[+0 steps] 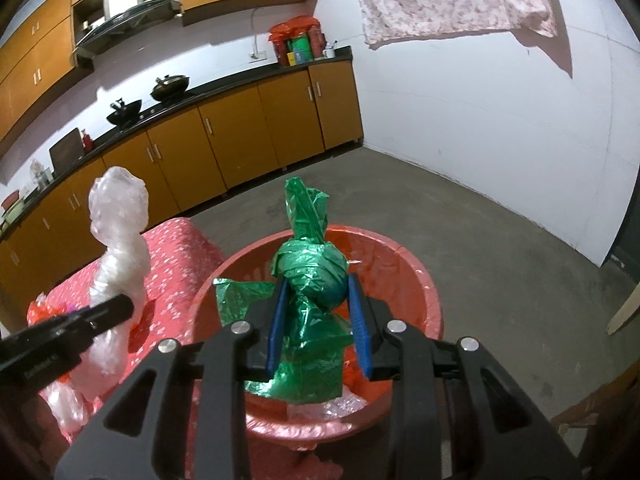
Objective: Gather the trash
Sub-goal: 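Carry both bags over the orange basket and open both tools to drop them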
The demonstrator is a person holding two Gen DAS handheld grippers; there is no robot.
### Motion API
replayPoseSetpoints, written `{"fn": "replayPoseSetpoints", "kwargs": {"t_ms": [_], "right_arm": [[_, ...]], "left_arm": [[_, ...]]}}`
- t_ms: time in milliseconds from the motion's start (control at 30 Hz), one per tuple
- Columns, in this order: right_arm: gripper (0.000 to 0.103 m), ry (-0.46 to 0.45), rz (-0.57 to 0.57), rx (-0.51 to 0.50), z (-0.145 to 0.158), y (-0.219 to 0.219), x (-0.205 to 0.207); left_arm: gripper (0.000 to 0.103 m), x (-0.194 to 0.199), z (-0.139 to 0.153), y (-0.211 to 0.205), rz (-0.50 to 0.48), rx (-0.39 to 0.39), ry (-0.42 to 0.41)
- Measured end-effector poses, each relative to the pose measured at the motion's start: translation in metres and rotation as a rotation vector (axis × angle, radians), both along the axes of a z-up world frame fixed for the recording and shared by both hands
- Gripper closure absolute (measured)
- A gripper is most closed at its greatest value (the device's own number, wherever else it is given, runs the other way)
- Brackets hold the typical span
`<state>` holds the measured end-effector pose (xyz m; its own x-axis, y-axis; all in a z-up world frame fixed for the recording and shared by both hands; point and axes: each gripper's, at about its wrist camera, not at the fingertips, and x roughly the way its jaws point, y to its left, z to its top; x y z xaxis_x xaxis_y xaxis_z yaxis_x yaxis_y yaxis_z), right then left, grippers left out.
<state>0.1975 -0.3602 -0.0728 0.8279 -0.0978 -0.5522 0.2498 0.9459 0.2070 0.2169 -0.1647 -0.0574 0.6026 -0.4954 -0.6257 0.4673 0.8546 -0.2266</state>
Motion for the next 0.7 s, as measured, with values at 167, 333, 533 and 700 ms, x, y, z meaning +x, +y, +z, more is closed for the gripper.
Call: {"fn": "replayPoseSetpoints", "kwargs": {"t_ms": [167, 333, 533, 700], "right_arm": [[0.073, 0.002, -0.02, 0.021, -0.006, -0.01, 0.008], [0.073, -0.001, -0.026, 0.023, -0.008, -0.014, 0.015], [0.07, -0.013, -0.024, 0.025, -0.007, -0.016, 0.025], [0.064, -0.017, -0.026, 0.044, -0.008, -0.02, 0.026]], "left_arm": [[0.085, 0.009, -0.006, -0.019, -0.029, 0.009, 0.018], [0.085, 0.014, -0.012, -0.032, -0.046, 0.019, 0.036], [0.083, 0.021, -0.015, -0.043, -0.043, 0.021, 0.053], [0.059, 0.025, -0.016, -0.044, -0.032, 0.026, 0.06]]}}
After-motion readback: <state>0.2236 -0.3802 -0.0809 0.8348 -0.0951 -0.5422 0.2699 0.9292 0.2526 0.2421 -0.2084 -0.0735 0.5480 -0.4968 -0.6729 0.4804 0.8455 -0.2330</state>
